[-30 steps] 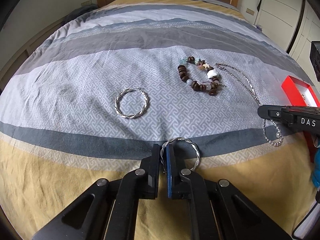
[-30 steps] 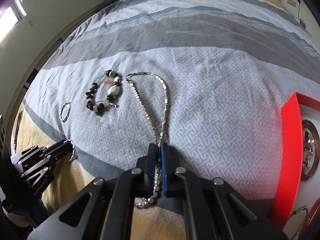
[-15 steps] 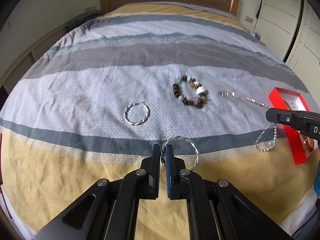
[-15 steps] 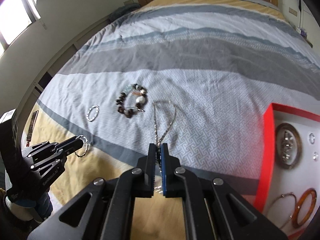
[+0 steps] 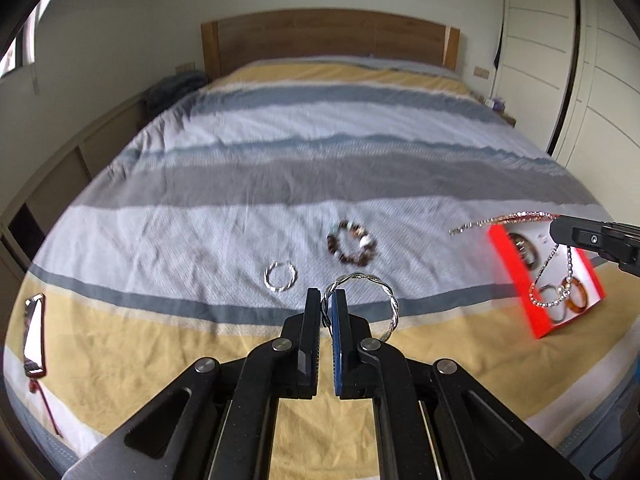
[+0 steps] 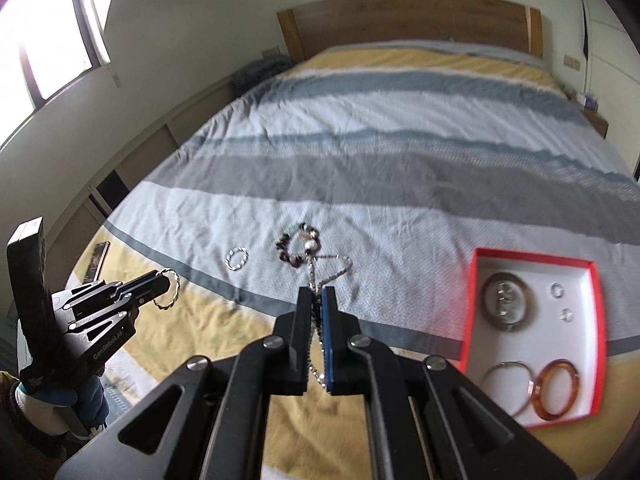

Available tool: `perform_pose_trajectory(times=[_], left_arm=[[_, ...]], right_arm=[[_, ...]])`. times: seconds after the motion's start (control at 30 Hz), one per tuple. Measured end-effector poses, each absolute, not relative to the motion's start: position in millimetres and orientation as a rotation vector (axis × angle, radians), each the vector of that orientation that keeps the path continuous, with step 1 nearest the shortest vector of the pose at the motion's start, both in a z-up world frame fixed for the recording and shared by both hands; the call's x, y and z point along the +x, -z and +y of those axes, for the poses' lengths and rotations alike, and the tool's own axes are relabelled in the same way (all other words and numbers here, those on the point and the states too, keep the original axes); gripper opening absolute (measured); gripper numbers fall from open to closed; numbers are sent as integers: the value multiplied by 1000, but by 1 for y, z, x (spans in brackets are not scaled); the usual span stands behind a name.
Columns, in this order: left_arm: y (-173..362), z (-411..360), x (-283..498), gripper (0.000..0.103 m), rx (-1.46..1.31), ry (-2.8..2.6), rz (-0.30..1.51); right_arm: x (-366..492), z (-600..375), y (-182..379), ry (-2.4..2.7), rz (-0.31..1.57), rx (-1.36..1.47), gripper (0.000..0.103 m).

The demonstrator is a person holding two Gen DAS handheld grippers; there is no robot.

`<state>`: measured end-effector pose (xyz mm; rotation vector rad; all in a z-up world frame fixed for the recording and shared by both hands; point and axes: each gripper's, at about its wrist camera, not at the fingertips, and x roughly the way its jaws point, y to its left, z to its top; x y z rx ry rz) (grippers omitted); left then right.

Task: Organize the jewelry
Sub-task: 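Carry the twisted hoop and pearl necklace over the red box with both tools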

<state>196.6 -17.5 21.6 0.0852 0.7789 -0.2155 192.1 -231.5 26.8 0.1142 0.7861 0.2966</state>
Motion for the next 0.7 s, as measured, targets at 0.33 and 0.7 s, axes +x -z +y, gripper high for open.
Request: perform_pose_trajectory(times=[0.33,0.7], left_arm=[[-83,-43,140,5,107,261,650],[-141,-91,84,5,153,350,525]], right_arm=[[120,-258,-88,-254,642,110,4],[44,-295,-138,-189,504,128,4]])
